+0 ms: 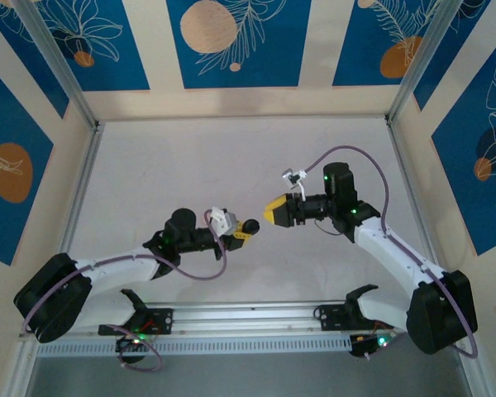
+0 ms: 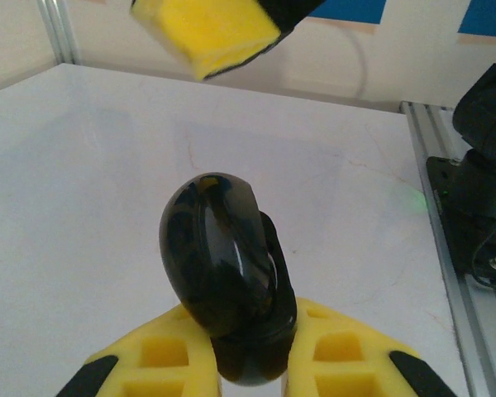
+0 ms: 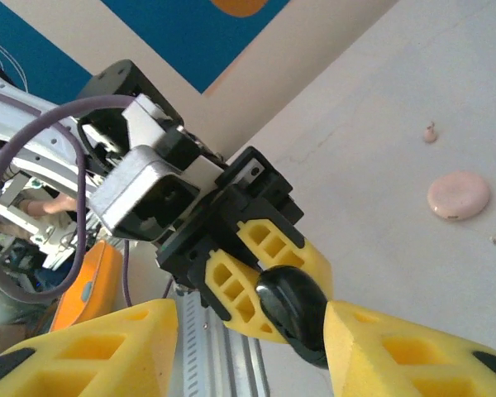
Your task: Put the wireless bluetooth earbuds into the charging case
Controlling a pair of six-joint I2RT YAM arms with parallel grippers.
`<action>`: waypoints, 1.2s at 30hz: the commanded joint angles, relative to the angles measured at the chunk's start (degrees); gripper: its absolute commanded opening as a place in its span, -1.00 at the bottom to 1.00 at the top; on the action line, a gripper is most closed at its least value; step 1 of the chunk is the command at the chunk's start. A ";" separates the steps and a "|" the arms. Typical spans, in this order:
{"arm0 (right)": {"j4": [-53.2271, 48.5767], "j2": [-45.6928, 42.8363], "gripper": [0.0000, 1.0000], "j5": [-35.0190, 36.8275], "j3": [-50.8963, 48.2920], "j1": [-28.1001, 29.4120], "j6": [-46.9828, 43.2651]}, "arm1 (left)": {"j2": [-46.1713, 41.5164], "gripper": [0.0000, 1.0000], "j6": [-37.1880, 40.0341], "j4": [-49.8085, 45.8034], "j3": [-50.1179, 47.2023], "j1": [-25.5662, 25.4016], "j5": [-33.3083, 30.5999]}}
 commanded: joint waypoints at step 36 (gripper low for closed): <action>-8.66 0.38 -0.14 -4.31 -0.53 5.43 -8.71 | -1.62 -0.71 -2.45 5.35 1.30 -0.14 4.82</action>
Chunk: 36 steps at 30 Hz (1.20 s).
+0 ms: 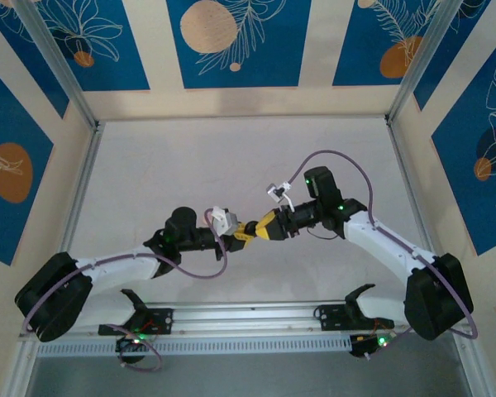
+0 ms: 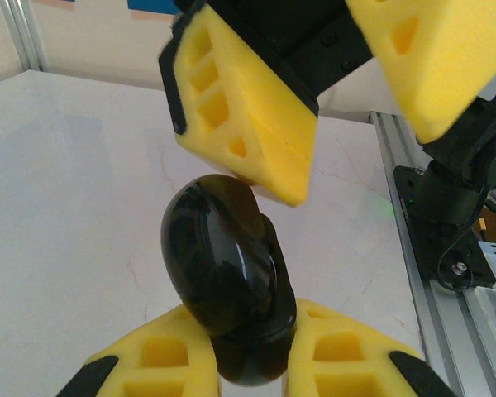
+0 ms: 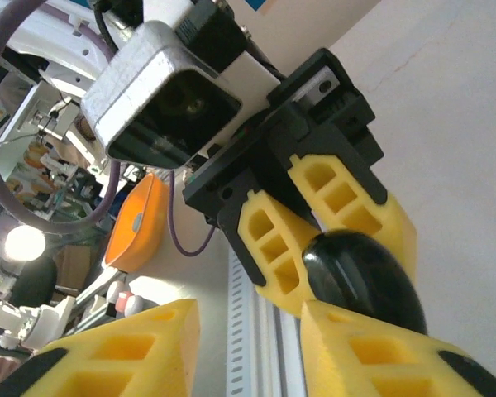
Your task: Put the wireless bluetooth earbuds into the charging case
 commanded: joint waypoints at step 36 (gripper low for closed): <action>23.61 -12.66 -0.20 3.44 -11.44 1.21 -19.08 | -0.73 -0.69 -5.18 19.71 -1.24 -0.17 10.43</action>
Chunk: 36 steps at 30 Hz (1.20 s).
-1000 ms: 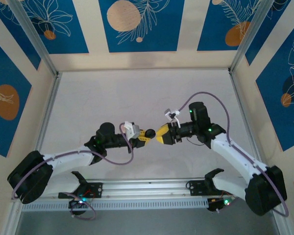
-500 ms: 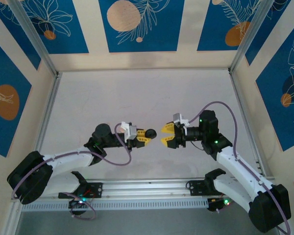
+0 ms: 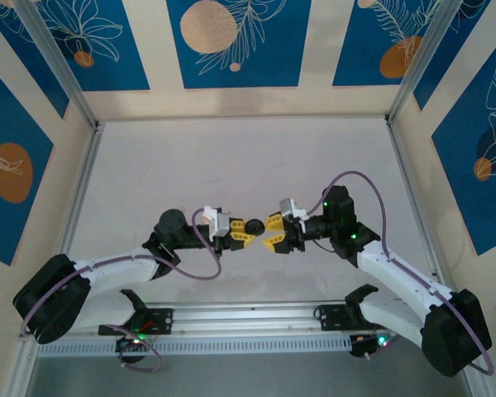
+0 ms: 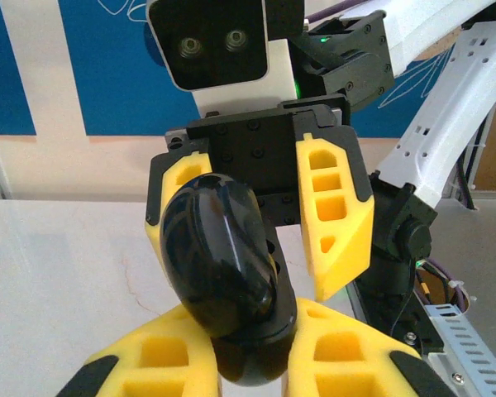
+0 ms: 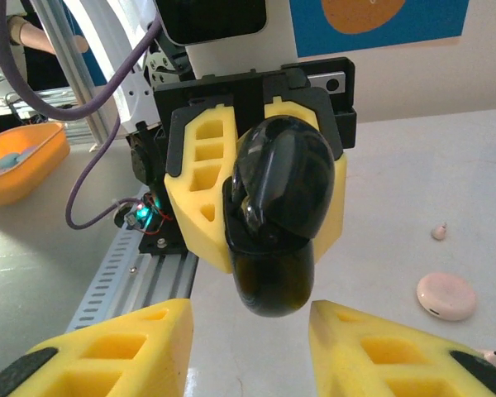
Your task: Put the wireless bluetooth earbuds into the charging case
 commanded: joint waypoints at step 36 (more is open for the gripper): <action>-4.56 4.78 -0.79 1.04 5.65 0.45 5.18 | -5.73 -0.04 3.96 -7.85 0.18 -0.27 0.71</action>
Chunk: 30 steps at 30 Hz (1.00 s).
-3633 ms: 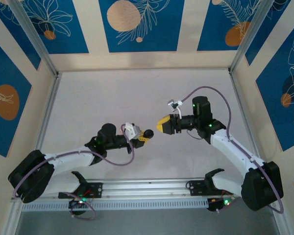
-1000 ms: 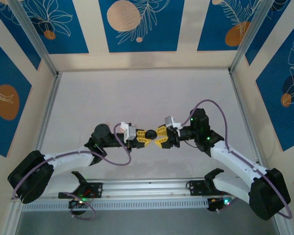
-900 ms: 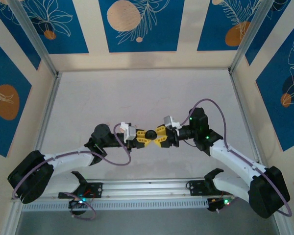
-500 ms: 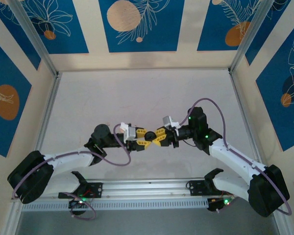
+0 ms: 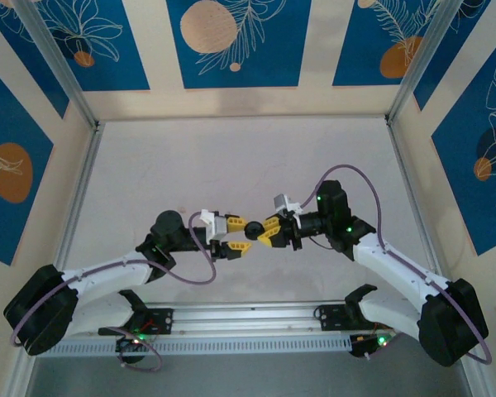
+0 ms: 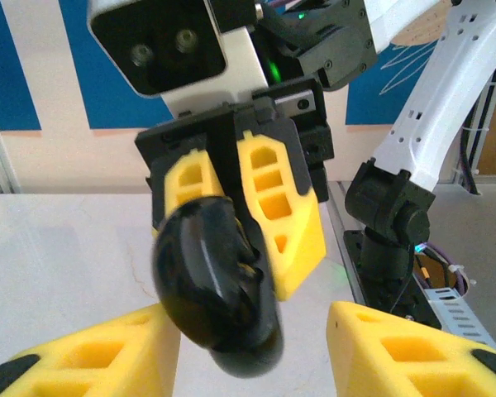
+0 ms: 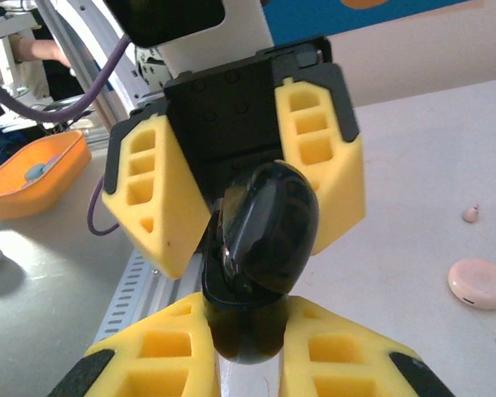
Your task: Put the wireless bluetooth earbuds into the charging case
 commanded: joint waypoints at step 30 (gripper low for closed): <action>-11.60 6.98 -0.82 -3.49 4.56 -2.60 4.31 | -5.56 0.00 9.73 -13.92 4.59 -0.34 -1.00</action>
